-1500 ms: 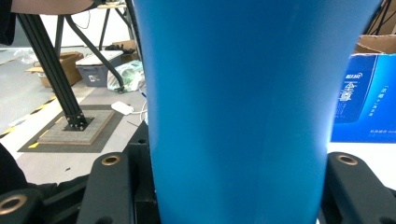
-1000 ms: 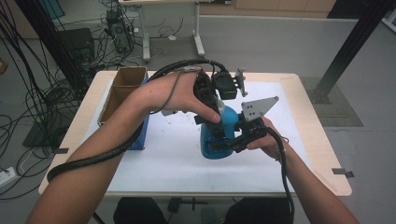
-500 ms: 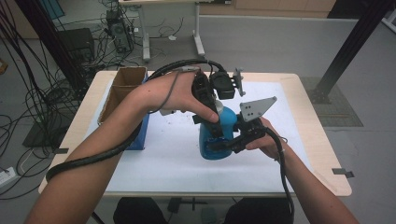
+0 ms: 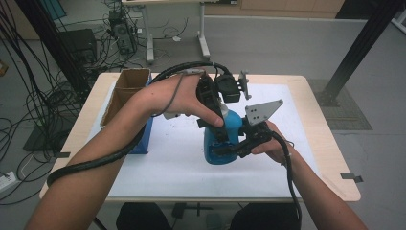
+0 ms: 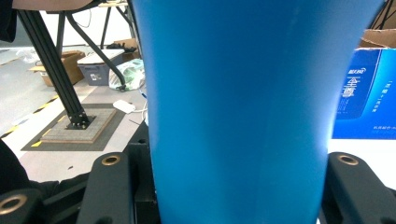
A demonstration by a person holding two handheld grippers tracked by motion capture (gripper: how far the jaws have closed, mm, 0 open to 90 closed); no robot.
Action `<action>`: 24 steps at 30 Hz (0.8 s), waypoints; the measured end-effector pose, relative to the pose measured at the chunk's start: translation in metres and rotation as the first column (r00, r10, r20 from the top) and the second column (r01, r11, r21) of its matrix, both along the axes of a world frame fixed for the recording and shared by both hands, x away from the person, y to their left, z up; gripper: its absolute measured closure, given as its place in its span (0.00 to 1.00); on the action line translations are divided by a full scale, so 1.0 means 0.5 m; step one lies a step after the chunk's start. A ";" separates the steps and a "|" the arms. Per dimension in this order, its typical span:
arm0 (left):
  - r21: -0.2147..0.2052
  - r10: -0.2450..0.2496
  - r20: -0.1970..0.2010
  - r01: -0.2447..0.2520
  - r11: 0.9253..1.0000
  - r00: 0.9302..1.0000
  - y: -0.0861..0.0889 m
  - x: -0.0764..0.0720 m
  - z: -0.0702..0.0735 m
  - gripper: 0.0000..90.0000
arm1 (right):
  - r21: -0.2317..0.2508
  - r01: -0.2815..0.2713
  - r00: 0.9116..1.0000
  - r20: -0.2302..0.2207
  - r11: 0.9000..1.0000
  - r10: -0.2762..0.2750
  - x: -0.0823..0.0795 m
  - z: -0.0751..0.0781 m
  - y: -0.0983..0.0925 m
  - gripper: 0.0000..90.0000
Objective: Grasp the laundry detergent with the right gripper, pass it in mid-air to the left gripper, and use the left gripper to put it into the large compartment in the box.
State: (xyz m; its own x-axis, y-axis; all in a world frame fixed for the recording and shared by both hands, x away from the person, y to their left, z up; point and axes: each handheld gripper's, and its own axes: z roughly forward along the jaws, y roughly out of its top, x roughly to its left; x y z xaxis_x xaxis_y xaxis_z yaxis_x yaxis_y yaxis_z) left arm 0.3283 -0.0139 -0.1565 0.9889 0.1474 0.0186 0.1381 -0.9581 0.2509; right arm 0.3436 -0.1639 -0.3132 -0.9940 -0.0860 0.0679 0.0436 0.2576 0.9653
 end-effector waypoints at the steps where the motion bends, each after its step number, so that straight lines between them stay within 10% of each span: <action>1: 0.000 0.000 0.000 0.000 1.000 1.000 0.000 0.000 0.000 0.10 | 0.000 0.000 1.000 0.000 1.000 0.000 0.000 0.000 0.000 0.48; 24: 0.004 0.008 0.003 -0.008 1.000 1.000 0.003 0.000 -0.002 0.10 | 0.001 0.004 1.000 0.003 1.000 -0.004 0.000 -0.002 0.004 0.48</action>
State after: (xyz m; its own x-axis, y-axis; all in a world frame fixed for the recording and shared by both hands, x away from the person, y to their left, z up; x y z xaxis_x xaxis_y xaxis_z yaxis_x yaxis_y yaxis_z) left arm 0.3283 -0.0122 -0.1575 0.9877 0.1550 0.0220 0.1448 -0.9580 0.2477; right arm 0.3438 -0.1618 -0.3143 -0.9945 -0.0823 0.0653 0.0422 0.2569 0.9655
